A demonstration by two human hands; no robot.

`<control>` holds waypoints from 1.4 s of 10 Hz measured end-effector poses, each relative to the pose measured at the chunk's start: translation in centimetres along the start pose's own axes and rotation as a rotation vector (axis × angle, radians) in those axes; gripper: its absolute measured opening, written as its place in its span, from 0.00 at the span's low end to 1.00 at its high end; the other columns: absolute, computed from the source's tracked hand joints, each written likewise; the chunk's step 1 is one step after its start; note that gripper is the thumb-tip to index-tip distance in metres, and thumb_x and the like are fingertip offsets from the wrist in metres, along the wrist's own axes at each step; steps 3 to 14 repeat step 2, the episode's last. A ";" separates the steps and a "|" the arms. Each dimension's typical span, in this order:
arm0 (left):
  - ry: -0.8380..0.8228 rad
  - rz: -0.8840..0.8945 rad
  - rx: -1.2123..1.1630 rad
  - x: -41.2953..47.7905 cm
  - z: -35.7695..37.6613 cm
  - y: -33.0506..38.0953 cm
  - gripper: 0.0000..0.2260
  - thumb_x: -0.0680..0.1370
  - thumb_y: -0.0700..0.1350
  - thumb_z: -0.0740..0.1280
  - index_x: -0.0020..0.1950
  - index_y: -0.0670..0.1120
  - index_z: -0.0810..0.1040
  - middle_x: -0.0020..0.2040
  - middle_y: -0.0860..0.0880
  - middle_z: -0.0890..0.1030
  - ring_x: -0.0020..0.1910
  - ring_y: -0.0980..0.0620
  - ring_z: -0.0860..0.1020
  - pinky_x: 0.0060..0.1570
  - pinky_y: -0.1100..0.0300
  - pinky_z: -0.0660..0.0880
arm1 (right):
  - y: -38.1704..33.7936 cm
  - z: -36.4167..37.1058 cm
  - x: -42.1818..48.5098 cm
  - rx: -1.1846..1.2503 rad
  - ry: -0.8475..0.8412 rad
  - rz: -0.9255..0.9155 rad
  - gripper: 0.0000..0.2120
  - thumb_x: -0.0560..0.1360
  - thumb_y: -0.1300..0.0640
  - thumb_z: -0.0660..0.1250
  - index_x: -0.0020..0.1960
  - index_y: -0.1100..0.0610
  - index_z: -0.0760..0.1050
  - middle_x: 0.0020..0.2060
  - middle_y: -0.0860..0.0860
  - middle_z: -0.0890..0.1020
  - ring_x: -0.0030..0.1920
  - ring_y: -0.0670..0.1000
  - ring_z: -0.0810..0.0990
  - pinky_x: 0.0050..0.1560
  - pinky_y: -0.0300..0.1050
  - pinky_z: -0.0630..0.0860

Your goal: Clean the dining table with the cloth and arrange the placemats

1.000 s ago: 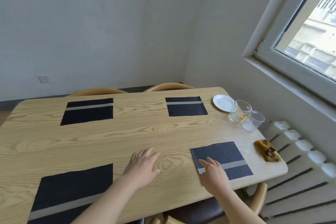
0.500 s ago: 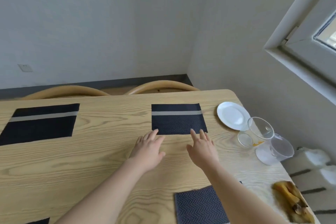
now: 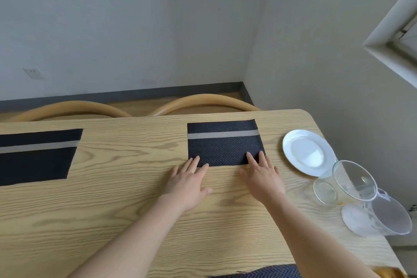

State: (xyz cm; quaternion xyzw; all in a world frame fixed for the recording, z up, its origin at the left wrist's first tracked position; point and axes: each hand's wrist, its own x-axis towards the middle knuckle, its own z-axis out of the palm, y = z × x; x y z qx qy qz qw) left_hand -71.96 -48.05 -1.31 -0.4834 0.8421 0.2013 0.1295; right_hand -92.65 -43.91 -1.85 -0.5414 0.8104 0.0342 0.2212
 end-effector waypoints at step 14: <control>0.155 0.036 -0.124 -1.9 -0.6 -0.7 0.33 0.78 0.60 0.59 0.77 0.57 0.46 0.78 0.52 0.41 0.77 0.53 0.42 0.75 0.48 0.44 | -0.3 0.2 -1.5 0.030 0.142 -0.022 0.29 0.81 0.46 0.50 0.78 0.45 0.43 0.78 0.53 0.45 0.78 0.53 0.42 0.76 0.56 0.46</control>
